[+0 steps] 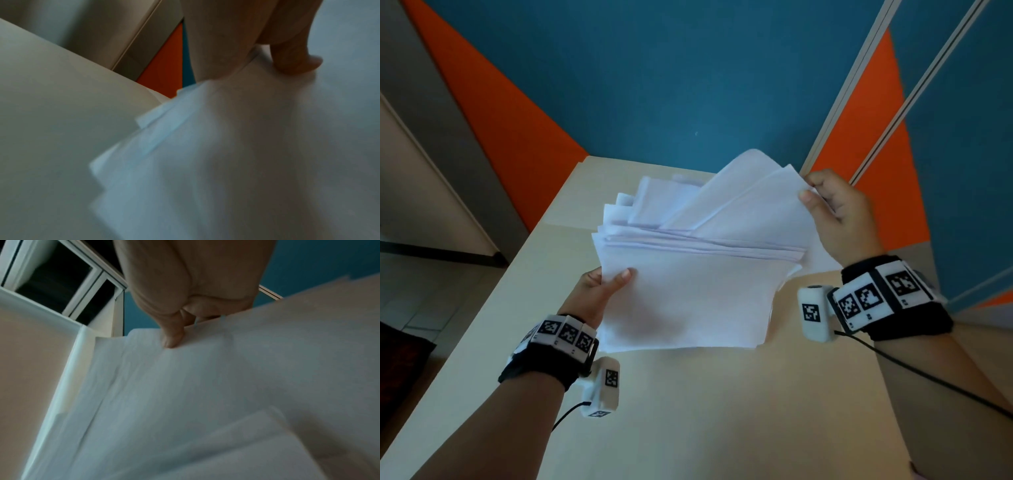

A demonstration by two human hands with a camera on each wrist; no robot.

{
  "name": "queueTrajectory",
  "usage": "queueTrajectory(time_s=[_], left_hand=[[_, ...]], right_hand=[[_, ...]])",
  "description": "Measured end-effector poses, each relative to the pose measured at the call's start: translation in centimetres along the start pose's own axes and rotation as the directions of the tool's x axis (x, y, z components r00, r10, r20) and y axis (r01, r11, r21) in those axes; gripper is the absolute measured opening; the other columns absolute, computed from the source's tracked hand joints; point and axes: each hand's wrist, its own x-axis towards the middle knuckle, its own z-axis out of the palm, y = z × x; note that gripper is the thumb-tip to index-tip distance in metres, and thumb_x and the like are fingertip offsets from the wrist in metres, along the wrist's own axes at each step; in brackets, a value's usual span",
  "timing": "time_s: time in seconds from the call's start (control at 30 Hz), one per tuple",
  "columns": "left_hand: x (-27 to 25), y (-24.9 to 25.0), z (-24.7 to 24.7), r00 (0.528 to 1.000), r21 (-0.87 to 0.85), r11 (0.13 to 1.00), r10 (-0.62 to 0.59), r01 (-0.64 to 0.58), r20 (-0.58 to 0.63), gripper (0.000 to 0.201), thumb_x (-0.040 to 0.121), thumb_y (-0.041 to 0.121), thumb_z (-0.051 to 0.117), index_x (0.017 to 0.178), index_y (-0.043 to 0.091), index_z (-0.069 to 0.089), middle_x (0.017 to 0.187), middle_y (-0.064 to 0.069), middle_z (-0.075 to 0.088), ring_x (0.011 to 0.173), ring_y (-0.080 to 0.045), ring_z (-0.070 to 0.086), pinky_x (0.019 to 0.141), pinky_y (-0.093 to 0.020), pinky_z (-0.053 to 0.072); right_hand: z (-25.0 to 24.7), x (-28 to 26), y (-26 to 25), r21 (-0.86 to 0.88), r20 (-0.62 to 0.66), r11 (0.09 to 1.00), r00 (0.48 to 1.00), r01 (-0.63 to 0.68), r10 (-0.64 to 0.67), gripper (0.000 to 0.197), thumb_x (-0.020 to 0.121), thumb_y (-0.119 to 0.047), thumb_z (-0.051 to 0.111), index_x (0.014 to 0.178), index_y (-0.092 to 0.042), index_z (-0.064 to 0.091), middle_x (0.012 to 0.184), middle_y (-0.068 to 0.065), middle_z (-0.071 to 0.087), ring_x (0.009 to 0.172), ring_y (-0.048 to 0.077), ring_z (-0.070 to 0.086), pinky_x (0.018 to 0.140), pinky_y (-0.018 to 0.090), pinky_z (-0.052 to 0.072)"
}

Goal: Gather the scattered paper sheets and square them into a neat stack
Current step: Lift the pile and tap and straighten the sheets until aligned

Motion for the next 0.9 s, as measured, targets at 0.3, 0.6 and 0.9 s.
queueTrajectory(time_s=[0.3,0.6,0.9], left_hand=[[-0.8,-1.8,-1.9,0.983,0.036,0.984,-0.175,0.177,-0.055,0.038,0.053,0.041,0.084,0.080,0.016,0.075,0.077,-0.002,0.075,0.067,-0.019,0.070,0.065,-0.027,0.057],[-2.7,-5.2,-4.5,0.877,0.243,0.849,-0.415,0.469,-0.242,0.038,0.088,0.036,0.059,0.118,0.013,0.057,0.108,-0.013,0.064,0.101,-0.028,0.061,0.091,-0.033,0.044],[-2.2,-5.9,-5.3,0.854,0.289,0.807,-0.451,0.515,-0.259,0.048,0.080,0.049,0.061,0.116,0.017,0.055,0.112,-0.007,0.060,0.098,-0.024,0.058,0.090,-0.033,0.044]], right_hand=[[3.2,-2.2,4.7,-0.123,0.103,0.974,0.973,-0.191,0.204,0.011,0.093,-0.009,0.049,0.098,-0.003,0.056,0.090,0.022,0.066,0.085,0.035,0.062,0.074,0.035,0.047],[6.0,-8.2,10.7,-0.272,0.145,0.708,0.699,-0.652,0.700,0.024,0.094,-0.007,0.041,0.113,0.001,0.054,0.107,0.020,0.059,0.094,0.030,0.054,0.075,0.028,0.037],[5.1,-13.1,13.0,-0.400,0.191,0.446,0.403,-0.801,0.895,0.006,0.092,-0.011,0.049,0.091,-0.006,0.053,0.094,0.013,0.054,0.082,0.026,0.050,0.073,0.028,0.036]])
